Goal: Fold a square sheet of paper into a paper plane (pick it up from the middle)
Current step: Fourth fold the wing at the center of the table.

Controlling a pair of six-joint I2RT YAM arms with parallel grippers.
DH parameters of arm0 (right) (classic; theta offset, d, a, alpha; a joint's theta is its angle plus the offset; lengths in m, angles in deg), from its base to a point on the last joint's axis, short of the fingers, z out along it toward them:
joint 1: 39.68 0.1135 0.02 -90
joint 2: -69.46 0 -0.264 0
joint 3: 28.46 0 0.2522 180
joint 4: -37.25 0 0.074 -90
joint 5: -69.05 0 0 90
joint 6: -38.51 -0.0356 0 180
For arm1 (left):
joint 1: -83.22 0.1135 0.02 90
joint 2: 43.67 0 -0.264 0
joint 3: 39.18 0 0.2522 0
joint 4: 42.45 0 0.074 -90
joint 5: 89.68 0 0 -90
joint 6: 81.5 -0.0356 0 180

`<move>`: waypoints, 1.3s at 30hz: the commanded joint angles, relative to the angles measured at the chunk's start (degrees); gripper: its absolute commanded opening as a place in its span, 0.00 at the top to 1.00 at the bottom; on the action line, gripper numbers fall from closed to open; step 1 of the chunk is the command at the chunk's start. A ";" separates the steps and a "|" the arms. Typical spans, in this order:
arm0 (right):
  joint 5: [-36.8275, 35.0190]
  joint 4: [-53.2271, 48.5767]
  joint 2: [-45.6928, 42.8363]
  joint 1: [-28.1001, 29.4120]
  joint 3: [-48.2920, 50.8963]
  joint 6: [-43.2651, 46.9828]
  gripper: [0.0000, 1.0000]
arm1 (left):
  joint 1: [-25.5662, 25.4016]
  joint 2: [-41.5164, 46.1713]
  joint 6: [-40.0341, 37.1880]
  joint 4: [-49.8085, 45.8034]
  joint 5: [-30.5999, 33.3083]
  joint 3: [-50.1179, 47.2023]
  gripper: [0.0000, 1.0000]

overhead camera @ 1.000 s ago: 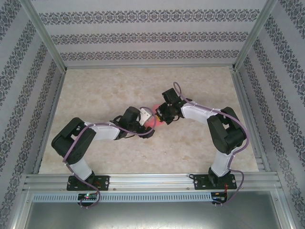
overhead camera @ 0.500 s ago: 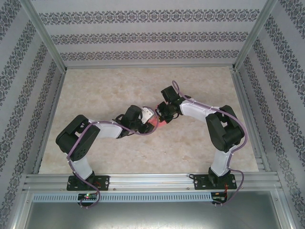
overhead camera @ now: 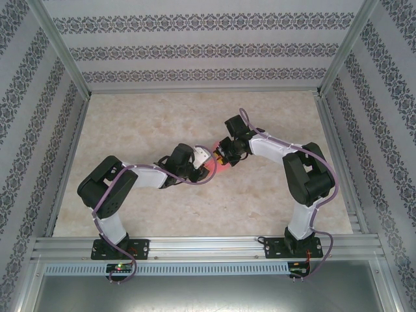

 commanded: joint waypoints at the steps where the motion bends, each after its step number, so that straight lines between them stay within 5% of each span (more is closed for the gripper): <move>1: 1.59 -1.17 -1.50 -0.31 0.02 0.91 0.83 | -0.75 -1.06 -0.54 2.92 -2.40 1.48 0.62; 13: 2.13 0.11 -1.76 -0.04 0.72 0.19 0.78 | -0.75 -3.45 3.22 5.52 -3.63 2.82 0.71; 26: -1.97 -4.74 -6.07 -4.26 1.20 9.77 0.38 | -0.66 -2.56 8.28 5.36 -6.17 0.57 0.76; 33: -0.52 -4.12 -8.19 -7.40 2.61 19.64 0.30 | -0.40 -3.03 12.38 2.22 -9.57 2.34 0.78; 39: 0.25 6.91 -14.28 -9.49 10.09 26.96 0.28 | 0.20 -4.93 15.93 -6.04 -13.31 7.00 0.83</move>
